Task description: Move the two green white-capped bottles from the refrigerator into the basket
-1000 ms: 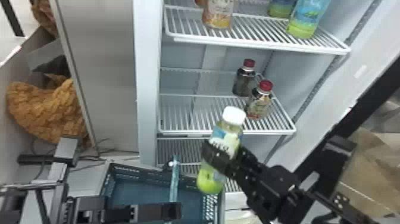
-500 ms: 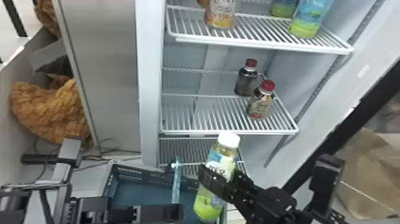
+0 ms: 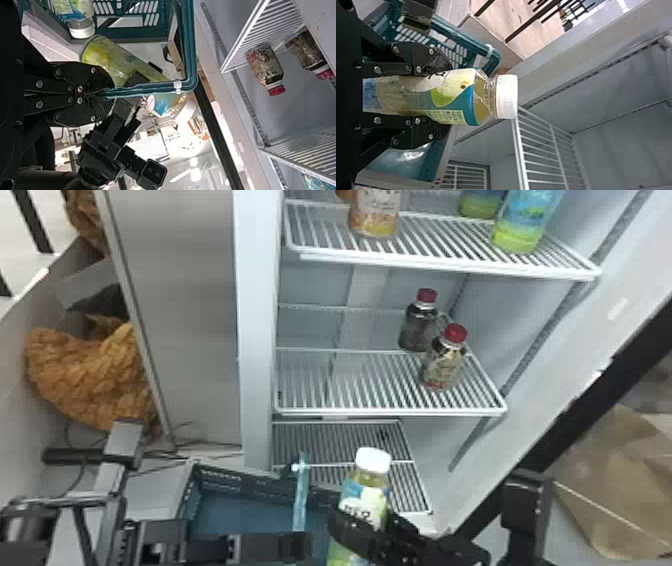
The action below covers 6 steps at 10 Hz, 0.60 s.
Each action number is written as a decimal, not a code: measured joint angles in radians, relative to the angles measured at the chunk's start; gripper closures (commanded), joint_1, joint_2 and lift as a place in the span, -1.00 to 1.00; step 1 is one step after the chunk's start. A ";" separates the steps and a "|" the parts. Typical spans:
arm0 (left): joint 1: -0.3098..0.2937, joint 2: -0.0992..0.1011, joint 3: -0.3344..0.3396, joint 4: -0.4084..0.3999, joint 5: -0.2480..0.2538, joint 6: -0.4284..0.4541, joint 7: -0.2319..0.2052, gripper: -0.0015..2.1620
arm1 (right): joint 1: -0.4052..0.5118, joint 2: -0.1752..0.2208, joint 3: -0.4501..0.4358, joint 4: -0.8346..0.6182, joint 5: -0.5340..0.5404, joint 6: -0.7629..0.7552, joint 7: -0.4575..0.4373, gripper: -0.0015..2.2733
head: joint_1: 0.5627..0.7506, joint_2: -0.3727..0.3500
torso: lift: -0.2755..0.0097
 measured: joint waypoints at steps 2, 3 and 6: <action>0.000 0.000 0.001 0.000 0.000 0.000 0.001 0.07 | 0.000 0.000 0.004 -0.001 -0.003 0.029 -0.006 -0.28 | 0.41 -0.55 | -0.92; 0.000 0.000 0.002 0.000 0.000 0.000 0.001 0.07 | -0.002 0.000 0.007 0.003 -0.007 0.032 -0.008 -0.30 | 0.41 -0.54 | -0.92; 0.002 0.000 0.004 0.000 0.000 0.000 0.001 0.07 | -0.002 0.000 0.010 0.004 -0.016 0.032 -0.015 -0.53 | 0.41 -0.53 | -0.92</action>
